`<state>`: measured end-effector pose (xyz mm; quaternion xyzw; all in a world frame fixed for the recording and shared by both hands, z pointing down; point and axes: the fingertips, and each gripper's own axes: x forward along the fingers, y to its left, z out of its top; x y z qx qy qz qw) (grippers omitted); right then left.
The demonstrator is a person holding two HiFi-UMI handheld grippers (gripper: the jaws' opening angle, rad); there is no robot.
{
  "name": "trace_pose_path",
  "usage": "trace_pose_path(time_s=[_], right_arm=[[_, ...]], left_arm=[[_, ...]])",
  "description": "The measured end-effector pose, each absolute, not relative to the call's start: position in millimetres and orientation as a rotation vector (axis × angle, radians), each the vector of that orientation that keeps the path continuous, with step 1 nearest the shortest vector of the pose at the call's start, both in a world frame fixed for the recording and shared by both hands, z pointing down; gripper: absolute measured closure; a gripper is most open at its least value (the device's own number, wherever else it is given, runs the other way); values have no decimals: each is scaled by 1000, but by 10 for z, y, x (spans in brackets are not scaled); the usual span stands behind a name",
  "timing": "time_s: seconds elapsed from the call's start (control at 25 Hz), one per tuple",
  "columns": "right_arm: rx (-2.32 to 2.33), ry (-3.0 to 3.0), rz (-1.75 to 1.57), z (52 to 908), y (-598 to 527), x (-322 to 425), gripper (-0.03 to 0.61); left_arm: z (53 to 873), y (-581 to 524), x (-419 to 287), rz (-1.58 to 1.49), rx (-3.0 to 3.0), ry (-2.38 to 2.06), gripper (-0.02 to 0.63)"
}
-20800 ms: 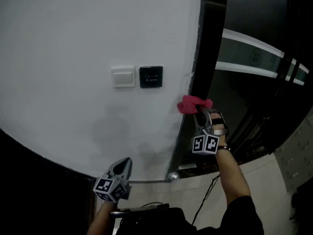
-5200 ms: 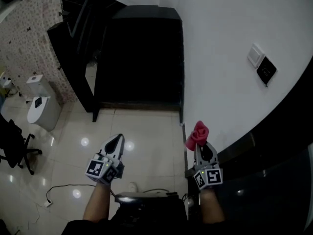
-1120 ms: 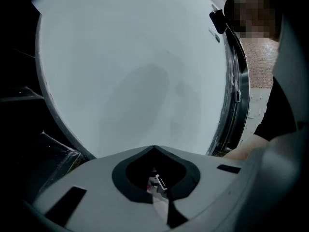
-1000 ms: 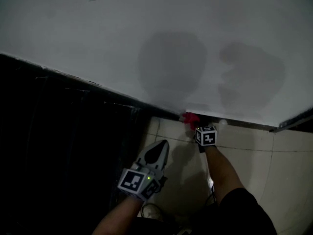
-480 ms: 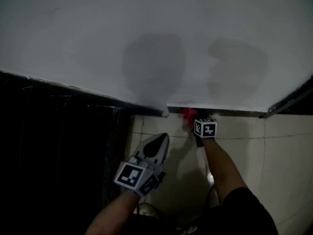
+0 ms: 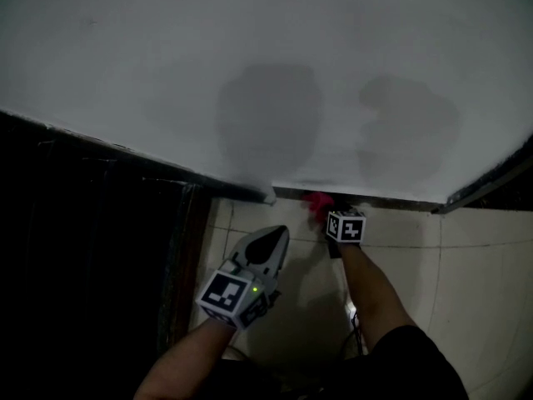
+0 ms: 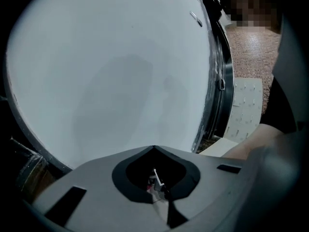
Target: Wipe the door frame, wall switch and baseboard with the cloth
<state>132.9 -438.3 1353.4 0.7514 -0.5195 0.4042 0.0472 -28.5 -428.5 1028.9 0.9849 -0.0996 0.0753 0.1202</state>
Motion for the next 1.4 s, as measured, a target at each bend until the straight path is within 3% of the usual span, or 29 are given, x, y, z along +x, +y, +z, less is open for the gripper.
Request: trace_pose_path(time_s=[0.64, 1.4], right_arm=[[2384, -1471, 1199, 13575, -3446, 2111, 518], [2522, -1370, 1146, 13461, -2660, 2762, 518]], left_arm=[[10458, -3845, 366, 240, 2893, -163, 611], [10578, -3604, 664, 281, 2904, -94, 611]])
